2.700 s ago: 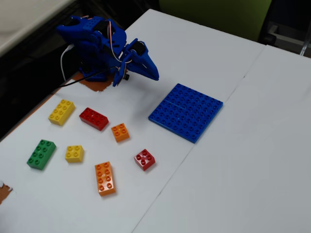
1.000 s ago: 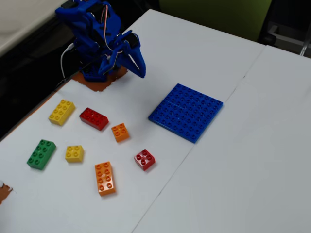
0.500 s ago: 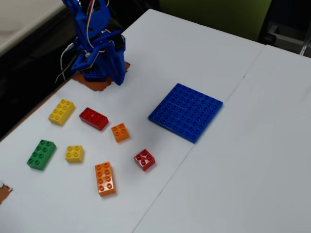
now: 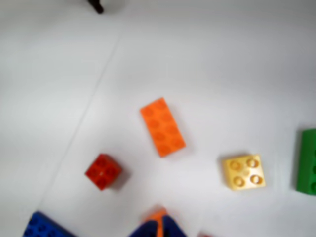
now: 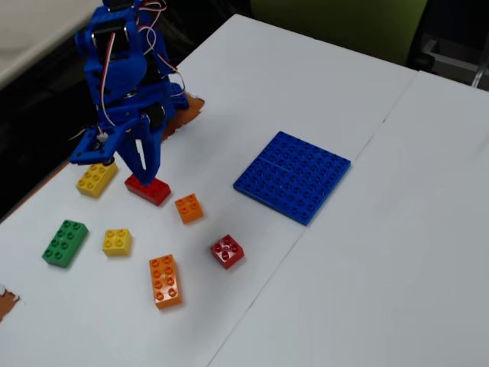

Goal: Pick up the 2x4 orange block and go up the 8x8 blue block.

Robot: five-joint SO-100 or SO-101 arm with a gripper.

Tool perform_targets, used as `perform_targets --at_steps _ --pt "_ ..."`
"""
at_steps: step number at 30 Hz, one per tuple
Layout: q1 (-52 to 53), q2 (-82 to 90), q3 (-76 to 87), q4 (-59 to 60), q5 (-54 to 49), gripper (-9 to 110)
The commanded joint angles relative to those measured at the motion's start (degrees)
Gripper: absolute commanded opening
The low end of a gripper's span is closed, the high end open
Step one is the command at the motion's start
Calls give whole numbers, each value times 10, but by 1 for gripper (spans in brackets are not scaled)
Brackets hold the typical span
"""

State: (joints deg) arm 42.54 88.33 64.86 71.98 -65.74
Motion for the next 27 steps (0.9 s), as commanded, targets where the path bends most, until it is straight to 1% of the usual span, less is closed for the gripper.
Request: perform_targets --at_steps 1,10,17,21,27 --pt "26 -58 -91 2 -45 0" --pt "57 -226 -261 10 -166 0" --pt "45 -279 -288 -1 -253 0" --pt "33 -320 -328 -3 -279 0" --pt "25 -361 -335 -51 -308 1"
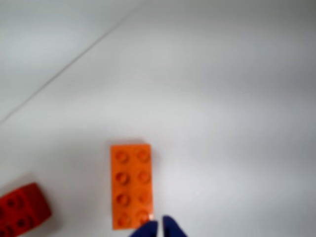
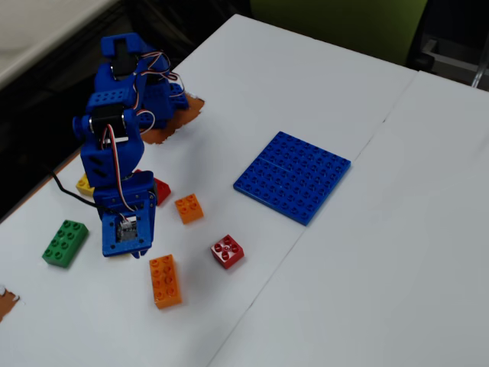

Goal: Pick up the 2x4 orange block and go up the 8x8 blue block.

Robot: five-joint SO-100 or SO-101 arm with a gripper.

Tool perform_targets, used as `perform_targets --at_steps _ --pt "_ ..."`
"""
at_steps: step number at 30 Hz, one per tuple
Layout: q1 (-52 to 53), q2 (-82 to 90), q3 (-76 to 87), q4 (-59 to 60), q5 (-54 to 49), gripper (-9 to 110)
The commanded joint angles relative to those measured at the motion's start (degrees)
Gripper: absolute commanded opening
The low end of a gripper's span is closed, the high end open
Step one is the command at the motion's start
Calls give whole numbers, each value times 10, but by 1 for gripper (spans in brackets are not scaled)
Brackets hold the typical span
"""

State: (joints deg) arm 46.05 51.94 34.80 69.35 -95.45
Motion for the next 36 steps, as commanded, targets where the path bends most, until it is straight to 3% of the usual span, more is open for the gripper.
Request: perform_targets --at_steps 1,7,12,36 --pt "-11 -4 -40 -25 -15 1" --pt "-9 -25 -43 -4 -22 1" --pt "2 -49 -50 -2 -28 12" --pt "17 -116 -80 -62 -25 24"
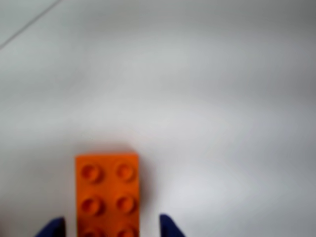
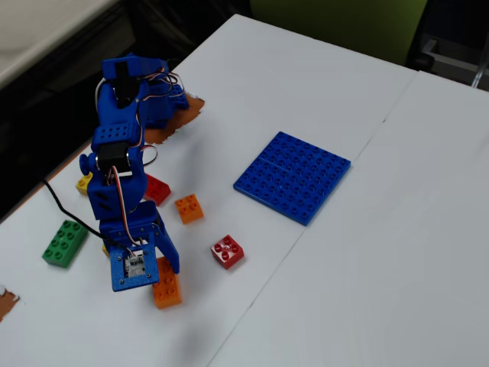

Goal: Pick up the 2x4 orange block and go up the 8x8 blue block.

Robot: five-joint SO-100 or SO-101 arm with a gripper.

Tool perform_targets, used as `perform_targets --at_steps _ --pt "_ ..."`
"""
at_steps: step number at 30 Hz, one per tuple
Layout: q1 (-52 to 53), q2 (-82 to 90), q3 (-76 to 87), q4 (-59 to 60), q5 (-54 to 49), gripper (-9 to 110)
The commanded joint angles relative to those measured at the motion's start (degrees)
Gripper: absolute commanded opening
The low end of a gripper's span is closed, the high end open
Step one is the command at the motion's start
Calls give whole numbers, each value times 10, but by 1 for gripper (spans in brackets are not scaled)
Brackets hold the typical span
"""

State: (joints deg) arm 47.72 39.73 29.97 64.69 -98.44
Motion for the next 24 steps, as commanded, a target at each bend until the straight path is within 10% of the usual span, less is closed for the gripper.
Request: perform_targets --at_steps 1,24 --pt "-1 4 -32 -17 4 24" --pt "-10 -27 -33 -38 19 21"
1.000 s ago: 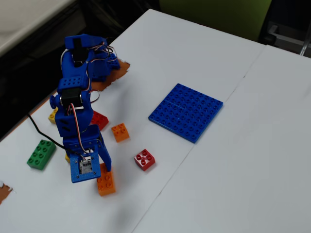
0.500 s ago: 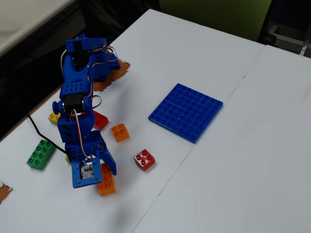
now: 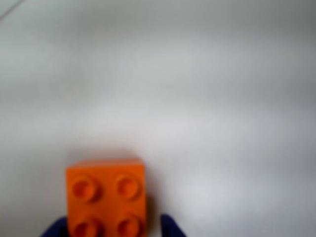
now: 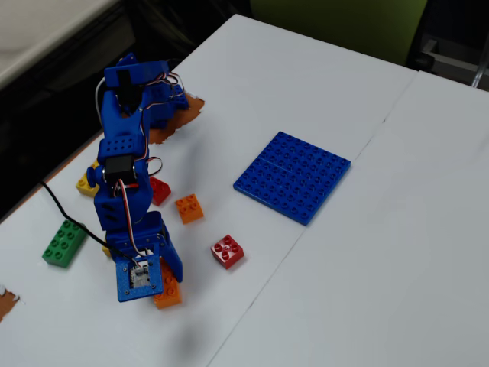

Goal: Pick up the 2x4 orange block and go up the 8x8 blue block.

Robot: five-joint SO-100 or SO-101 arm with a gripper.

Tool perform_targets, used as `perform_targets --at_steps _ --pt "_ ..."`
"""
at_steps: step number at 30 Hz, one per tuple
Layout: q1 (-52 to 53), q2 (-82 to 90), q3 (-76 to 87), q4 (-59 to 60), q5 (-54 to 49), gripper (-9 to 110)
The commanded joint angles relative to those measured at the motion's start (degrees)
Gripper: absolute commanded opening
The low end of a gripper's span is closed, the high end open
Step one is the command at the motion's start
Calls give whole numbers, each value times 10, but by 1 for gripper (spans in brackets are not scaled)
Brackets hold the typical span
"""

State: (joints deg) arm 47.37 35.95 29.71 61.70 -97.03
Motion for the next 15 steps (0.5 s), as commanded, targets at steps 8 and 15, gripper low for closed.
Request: perform_targets --at_steps 8,15 --pt "-8 7 -30 -5 6 19" --pt "-9 5 -30 0 11 19"
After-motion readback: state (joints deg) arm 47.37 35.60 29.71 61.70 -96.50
